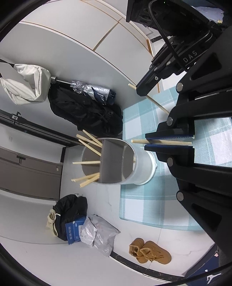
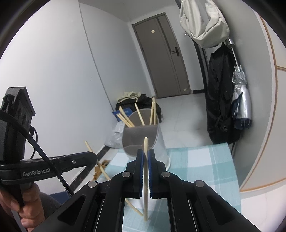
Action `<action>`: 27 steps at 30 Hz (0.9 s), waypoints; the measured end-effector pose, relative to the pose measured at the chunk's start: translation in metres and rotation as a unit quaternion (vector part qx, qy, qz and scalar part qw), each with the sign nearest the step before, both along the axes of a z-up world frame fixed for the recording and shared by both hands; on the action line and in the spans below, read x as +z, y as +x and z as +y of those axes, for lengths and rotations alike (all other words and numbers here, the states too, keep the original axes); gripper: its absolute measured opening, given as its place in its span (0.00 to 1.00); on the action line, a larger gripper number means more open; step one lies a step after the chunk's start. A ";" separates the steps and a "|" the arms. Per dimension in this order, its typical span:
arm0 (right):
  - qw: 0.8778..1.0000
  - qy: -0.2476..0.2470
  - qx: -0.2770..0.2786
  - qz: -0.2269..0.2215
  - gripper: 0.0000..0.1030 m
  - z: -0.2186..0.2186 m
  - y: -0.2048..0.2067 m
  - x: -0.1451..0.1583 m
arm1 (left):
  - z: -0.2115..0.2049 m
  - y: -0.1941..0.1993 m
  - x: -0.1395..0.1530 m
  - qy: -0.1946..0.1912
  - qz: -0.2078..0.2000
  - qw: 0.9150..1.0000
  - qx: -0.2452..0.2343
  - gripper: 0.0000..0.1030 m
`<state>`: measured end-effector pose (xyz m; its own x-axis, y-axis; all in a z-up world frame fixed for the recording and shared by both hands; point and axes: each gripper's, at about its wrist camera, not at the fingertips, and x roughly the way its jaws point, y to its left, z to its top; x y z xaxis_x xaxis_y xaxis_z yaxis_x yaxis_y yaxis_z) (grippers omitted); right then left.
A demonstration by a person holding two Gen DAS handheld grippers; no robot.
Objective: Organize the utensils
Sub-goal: 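Lift both held chopsticks and carry them over the white holder, then lower the chopsticks into the holder and open both tools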
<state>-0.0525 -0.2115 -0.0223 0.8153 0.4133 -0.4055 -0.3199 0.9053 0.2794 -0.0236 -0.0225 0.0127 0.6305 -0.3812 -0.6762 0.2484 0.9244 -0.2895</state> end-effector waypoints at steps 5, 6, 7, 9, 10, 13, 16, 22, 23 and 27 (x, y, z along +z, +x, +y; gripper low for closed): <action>1.000 0.002 -0.002 -0.005 0.04 -0.005 0.013 0.012 | -0.005 0.013 0.019 -0.004 -0.008 1.000 -0.013 0.02; 1.000 0.004 -0.002 -0.008 0.04 -0.006 0.016 0.015 | -0.005 0.015 0.023 -0.007 -0.009 1.000 -0.015 0.02; 1.000 0.005 -0.003 -0.010 0.04 -0.007 0.020 0.019 | -0.005 0.020 0.029 -0.010 -0.010 1.000 -0.019 0.02; 1.000 0.009 -0.003 -0.014 0.04 -0.010 0.029 0.029 | -0.005 0.027 0.037 -0.018 -0.012 1.000 -0.022 0.02; 1.000 0.011 -0.002 -0.015 0.04 -0.011 0.033 0.032 | -0.004 0.033 0.042 -0.025 -0.010 0.999 -0.024 0.02; 1.000 0.011 0.000 -0.025 0.04 -0.012 0.046 0.048 | -0.004 0.045 0.055 -0.029 -0.020 0.999 -0.019 0.02; 0.999 0.015 0.004 -0.036 0.04 -0.012 0.060 0.067 | 0.002 0.063 0.073 -0.045 -0.028 0.998 -0.017 0.02; 0.998 0.020 0.015 -0.058 0.04 -0.005 0.091 0.105 | 0.015 0.093 0.096 -0.060 -0.040 0.997 -0.010 0.02; 0.998 0.020 0.019 -0.061 0.04 -0.001 0.099 0.112 | 0.016 0.096 0.098 -0.060 -0.043 0.997 -0.008 0.02; 0.997 0.010 0.026 -0.075 0.04 0.009 0.121 0.125 | 0.024 0.112 0.102 -0.058 -0.051 0.997 0.002 0.02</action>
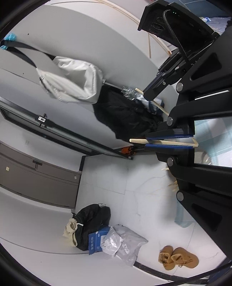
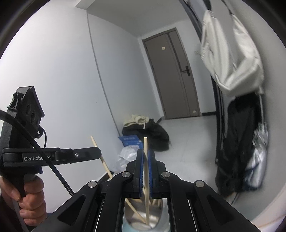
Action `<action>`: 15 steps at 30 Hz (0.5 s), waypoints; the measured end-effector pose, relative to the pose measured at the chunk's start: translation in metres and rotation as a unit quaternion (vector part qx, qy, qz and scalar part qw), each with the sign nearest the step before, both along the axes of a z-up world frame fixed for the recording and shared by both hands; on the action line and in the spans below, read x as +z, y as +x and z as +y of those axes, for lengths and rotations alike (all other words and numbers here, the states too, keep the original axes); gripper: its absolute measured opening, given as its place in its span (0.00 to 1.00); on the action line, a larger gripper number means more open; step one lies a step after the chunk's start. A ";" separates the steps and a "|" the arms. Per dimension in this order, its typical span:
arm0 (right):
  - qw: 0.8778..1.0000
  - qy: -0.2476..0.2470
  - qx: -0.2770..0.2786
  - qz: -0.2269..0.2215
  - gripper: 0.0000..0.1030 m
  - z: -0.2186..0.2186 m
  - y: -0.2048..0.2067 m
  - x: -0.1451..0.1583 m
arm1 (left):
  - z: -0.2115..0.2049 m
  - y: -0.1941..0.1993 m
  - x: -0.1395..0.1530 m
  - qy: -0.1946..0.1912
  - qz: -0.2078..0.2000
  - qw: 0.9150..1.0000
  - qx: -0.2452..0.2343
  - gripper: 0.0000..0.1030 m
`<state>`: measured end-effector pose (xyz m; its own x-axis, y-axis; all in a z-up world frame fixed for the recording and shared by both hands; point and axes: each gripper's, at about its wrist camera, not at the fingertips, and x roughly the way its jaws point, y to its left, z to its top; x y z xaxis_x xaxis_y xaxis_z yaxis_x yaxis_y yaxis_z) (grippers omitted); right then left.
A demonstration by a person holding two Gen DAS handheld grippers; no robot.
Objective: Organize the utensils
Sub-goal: 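Lower the chopsticks into the holder and open both tools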
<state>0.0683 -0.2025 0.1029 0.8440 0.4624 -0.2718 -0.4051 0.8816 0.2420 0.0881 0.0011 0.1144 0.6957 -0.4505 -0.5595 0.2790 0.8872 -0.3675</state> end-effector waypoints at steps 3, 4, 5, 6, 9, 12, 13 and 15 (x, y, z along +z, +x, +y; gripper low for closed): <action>1.000 -0.001 0.003 -0.006 0.04 0.006 0.016 0.003 | 0.006 0.010 -0.002 0.004 -0.003 1.000 0.008 0.02; 1.000 -0.001 0.004 -0.007 0.04 0.008 0.022 0.002 | 0.007 0.013 -0.004 0.007 -0.004 1.000 0.013 0.02; 1.000 -0.002 0.005 -0.007 0.04 0.011 0.028 0.001 | 0.008 0.016 -0.005 0.010 -0.004 1.000 0.017 0.02; 1.000 -0.002 0.006 -0.006 0.04 0.013 0.032 -0.001 | 0.008 0.018 -0.007 0.014 -0.002 1.000 0.021 0.02; 1.000 -0.004 0.007 -0.006 0.04 0.019 0.039 -0.006 | 0.011 0.021 -0.015 0.021 -0.001 0.999 0.028 0.02; 1.000 -0.014 0.008 -0.001 0.04 0.027 0.047 -0.017 | 0.013 0.023 -0.021 0.034 -0.012 0.999 0.035 0.02; 1.000 -0.018 0.008 -0.002 0.04 0.028 0.048 -0.019 | 0.014 0.024 -0.022 0.034 -0.012 0.999 0.035 0.02; 1.000 -0.025 0.009 0.000 0.04 0.032 0.050 -0.025 | 0.017 0.027 -0.030 0.035 -0.007 0.999 0.036 0.02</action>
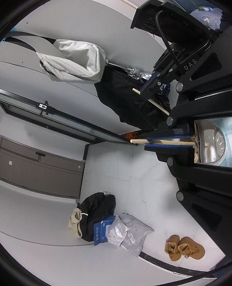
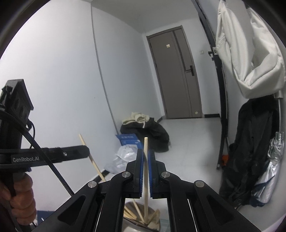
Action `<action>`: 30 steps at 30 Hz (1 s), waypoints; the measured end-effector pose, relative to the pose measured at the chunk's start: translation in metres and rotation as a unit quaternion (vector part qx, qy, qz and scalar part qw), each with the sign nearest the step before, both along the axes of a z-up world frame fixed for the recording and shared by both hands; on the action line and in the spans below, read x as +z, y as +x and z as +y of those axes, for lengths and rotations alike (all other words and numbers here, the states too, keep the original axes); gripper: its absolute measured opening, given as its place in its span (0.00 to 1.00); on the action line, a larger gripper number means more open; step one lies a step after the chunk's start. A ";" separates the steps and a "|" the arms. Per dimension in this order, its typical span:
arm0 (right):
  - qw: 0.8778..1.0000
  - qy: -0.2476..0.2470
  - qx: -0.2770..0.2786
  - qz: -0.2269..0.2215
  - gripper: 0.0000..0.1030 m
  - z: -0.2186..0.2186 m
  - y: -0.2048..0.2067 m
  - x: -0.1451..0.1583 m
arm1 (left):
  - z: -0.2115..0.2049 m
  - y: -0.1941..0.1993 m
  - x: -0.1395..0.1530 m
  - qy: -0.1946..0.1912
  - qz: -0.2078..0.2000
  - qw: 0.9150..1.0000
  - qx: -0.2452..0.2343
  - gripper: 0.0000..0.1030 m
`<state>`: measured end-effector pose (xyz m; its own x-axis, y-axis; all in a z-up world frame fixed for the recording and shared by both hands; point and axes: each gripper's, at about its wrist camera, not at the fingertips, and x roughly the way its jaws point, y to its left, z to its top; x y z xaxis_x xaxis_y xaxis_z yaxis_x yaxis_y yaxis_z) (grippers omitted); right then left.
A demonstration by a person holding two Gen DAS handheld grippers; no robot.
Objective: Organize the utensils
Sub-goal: 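Lower the chopsticks into the holder and open both tools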
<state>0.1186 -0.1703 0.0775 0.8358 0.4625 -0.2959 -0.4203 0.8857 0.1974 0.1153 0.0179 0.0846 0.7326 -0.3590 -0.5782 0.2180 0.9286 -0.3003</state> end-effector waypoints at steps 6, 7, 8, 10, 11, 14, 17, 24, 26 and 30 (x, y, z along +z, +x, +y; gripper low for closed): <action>1.000 -0.012 0.005 0.007 0.04 0.002 0.001 -0.019 | -0.001 0.007 -0.014 0.009 0.005 1.000 0.003 0.02; 1.000 -0.014 0.005 0.008 0.04 0.002 0.000 -0.020 | -0.002 0.008 -0.015 0.011 0.005 1.000 0.002 0.02; 1.000 -0.017 0.005 0.008 0.04 0.004 0.000 -0.022 | -0.003 0.008 -0.018 0.015 0.004 1.000 0.003 0.02; 1.000 -0.020 0.004 0.010 0.04 0.004 0.001 -0.023 | -0.004 0.007 -0.023 0.018 0.004 1.000 0.002 0.02; 1.000 -0.022 0.003 0.014 0.04 0.004 -0.001 -0.027 | -0.004 0.007 -0.026 0.016 0.008 1.000 -0.002 0.02; 0.999 -0.029 0.006 0.021 0.04 0.006 -0.004 -0.034 | -0.002 0.006 -0.036 0.012 0.016 1.000 -0.006 0.02; 0.999 -0.039 0.013 0.027 0.04 0.009 -0.009 -0.041 | 0.000 0.006 -0.045 0.008 0.032 0.999 0.001 0.02; 0.997 -0.048 0.016 0.057 0.05 0.010 -0.006 -0.058 | -0.007 0.004 -0.051 0.010 0.045 0.999 -0.010 0.02; 0.997 -0.049 0.017 0.062 0.07 0.010 -0.006 -0.061 | -0.008 0.003 -0.054 0.007 0.053 0.999 -0.006 0.02; 0.997 -0.040 0.023 0.069 0.07 0.007 -0.005 -0.065 | -0.012 -0.006 -0.056 0.012 0.056 0.998 -0.003 0.02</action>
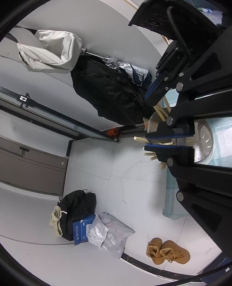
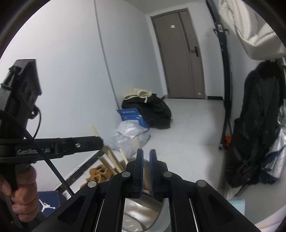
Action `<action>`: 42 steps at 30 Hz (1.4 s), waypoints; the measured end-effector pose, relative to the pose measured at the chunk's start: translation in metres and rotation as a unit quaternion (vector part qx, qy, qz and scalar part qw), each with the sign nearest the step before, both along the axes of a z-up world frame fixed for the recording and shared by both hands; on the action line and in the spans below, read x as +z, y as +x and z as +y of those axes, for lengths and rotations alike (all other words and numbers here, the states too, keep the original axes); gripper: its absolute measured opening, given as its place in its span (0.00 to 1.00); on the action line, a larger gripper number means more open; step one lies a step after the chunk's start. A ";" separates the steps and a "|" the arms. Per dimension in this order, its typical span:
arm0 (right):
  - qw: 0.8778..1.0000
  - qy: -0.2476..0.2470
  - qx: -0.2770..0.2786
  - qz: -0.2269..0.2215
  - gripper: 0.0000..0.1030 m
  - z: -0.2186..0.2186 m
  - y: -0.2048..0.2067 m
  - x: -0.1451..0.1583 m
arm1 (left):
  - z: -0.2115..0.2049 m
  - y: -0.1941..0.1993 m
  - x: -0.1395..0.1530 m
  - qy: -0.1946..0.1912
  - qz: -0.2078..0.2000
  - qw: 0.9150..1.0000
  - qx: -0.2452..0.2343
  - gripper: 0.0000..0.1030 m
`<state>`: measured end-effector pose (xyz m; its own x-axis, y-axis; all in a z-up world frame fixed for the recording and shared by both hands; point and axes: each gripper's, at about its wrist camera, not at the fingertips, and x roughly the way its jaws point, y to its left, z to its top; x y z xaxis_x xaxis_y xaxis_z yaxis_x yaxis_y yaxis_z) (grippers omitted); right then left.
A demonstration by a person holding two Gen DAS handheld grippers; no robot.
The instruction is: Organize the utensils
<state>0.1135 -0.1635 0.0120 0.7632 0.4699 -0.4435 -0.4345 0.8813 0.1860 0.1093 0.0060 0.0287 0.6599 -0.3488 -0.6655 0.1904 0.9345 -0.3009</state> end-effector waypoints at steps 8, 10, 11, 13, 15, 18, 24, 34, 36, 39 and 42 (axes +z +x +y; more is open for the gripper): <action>1.000 0.020 -0.018 -0.004 0.16 -0.025 -0.028 0.009 | 0.003 -0.020 0.006 0.013 0.007 1.000 0.020 0.19; 0.999 0.021 -0.027 -0.008 0.20 -0.031 -0.038 0.013 | 0.003 -0.028 0.009 0.023 0.002 0.999 0.031 0.36; 0.999 0.023 -0.032 -0.011 0.23 -0.036 -0.045 0.015 | 0.003 -0.033 0.012 0.027 -0.001 0.999 0.036 0.40; 0.999 0.028 -0.038 -0.016 0.30 -0.043 -0.057 0.019 | 0.004 -0.043 0.017 0.030 -0.006 0.998 0.049 0.52; 0.998 0.031 -0.045 -0.023 0.37 -0.049 -0.069 0.023 | 0.007 -0.054 0.023 0.024 -0.013 0.998 0.062 0.53; 0.997 0.040 -0.049 -0.033 0.44 -0.055 -0.090 0.029 | 0.007 -0.071 0.030 0.032 -0.030 0.996 0.078 0.63; 0.996 0.040 -0.052 -0.060 0.61 -0.058 -0.130 0.043 | 0.005 -0.105 0.042 0.045 -0.062 0.992 0.102 0.84; 0.991 0.041 -0.066 -0.107 0.83 -0.053 -0.190 0.052 | 0.005 -0.147 0.049 0.077 -0.122 0.981 0.131 0.99; 0.991 0.040 -0.071 -0.111 0.85 -0.052 -0.197 0.050 | 0.006 -0.152 0.047 0.076 -0.133 0.979 0.135 0.99; 0.990 0.036 -0.076 -0.113 0.89 -0.052 -0.201 0.045 | 0.008 -0.156 0.042 0.080 -0.148 0.976 0.142 0.99; 0.989 0.025 -0.084 -0.115 0.91 -0.051 -0.200 0.037 | 0.007 -0.156 0.036 0.095 -0.146 0.976 0.129 0.99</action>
